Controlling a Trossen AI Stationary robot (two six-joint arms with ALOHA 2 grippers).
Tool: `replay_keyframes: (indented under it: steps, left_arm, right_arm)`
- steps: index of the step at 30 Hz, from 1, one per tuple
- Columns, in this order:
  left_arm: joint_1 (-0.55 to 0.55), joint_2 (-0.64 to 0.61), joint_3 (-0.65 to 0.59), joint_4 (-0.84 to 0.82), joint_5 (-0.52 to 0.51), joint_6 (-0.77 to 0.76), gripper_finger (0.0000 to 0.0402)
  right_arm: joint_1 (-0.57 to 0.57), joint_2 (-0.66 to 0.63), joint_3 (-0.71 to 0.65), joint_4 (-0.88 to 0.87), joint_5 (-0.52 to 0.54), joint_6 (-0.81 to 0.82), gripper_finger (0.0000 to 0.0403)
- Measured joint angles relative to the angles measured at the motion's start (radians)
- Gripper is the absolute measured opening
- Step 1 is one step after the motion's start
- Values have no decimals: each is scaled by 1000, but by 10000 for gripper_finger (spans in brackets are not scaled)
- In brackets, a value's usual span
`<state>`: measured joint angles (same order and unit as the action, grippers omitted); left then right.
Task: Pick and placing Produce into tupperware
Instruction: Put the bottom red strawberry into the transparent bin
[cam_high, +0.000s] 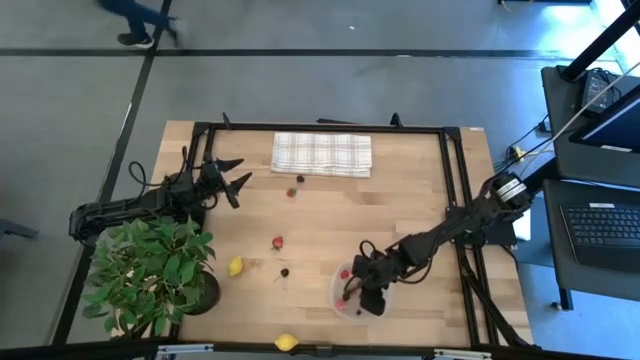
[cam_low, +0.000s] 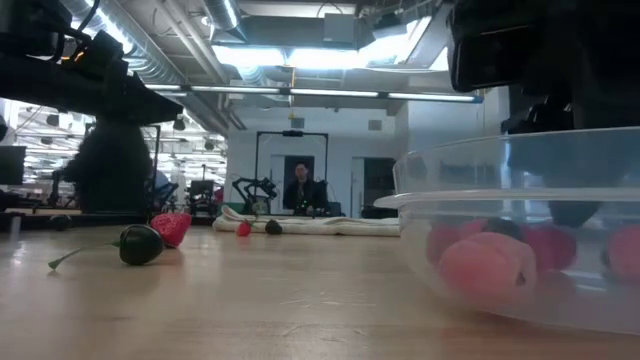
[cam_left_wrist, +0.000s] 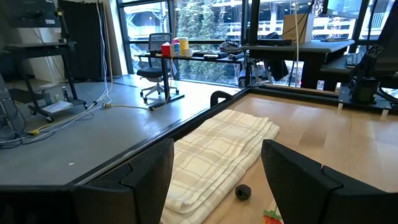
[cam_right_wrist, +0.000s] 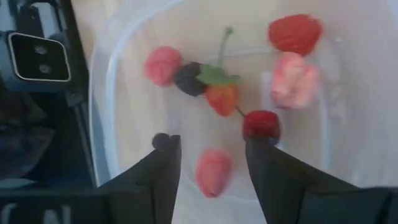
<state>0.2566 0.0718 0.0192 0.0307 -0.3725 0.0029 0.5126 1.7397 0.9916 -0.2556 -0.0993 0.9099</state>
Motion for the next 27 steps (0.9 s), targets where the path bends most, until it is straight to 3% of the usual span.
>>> replay_keyframes:
  steps: [8, 13, 16, 20, 23, 27]
  left_arm:
    - [0, 0, 0, 0, 0, -3, 237]
    - [0, 0, 0, 4, 0, -26, 237]
    - [0, 0, 0, 4, 0, -26, 237]
    - [0, 0, 0, 6, 0, -27, 237]
    - [0, 0, 0, 6, 0, -32, 237]
    - [0, 0, 0, 6, 0, -65, 237]
  right_arm:
    - [-68, -46, 0, -31, 8, -159, 182]
    - [-100, -142, 0, -82, 35, -247, 182]
    - [-118, -218, 0, -89, 134, -355, 182]
    - [-143, -305, 0, -83, 359, -542, 182]
    - [-155, -351, 0, -89, 489, -580, 182]
    - [-160, -385, 0, -93, 521, -653, 182]
